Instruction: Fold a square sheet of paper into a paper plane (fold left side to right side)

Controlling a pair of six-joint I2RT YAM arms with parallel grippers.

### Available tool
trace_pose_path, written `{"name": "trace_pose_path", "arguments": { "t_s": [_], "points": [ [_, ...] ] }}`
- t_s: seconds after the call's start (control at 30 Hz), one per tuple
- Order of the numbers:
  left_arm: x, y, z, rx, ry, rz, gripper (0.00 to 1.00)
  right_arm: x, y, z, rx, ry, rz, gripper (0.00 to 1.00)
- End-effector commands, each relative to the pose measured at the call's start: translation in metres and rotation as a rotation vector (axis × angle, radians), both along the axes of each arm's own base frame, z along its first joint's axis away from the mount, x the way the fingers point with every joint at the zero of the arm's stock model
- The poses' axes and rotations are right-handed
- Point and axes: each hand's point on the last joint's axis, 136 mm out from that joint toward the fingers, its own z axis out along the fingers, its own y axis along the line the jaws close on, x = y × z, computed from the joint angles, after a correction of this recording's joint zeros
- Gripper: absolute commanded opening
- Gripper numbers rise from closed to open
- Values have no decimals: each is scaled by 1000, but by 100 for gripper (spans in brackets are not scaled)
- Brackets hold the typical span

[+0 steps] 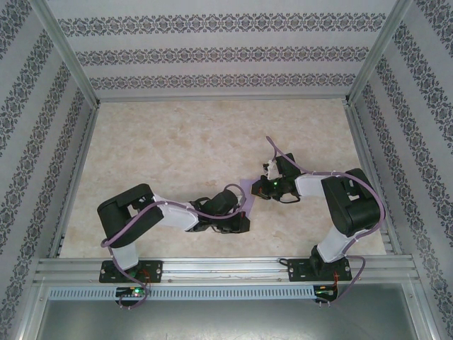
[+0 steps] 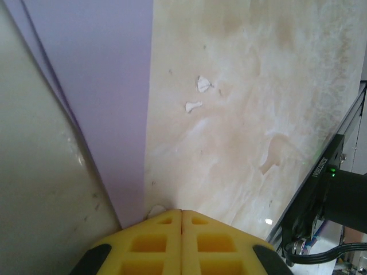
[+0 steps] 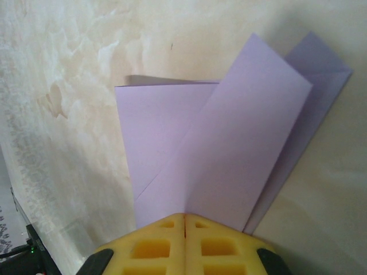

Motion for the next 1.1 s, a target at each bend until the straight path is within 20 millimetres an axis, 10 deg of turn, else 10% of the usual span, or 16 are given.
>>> {"name": "trace_pose_path", "arguments": {
  "t_s": [0.0,0.43,1.07],
  "points": [
    [-33,20,-20,96,108,-41,6,-28,-34,-54,-214,135,-44,0],
    [-2,21,42,23,-45,-15,6,-24,-23,-41,-166,112,-39,0],
    [62,9,34,55,-85,14,5,-25,-17,-35,-148,97,-46,0]
  ]
}}
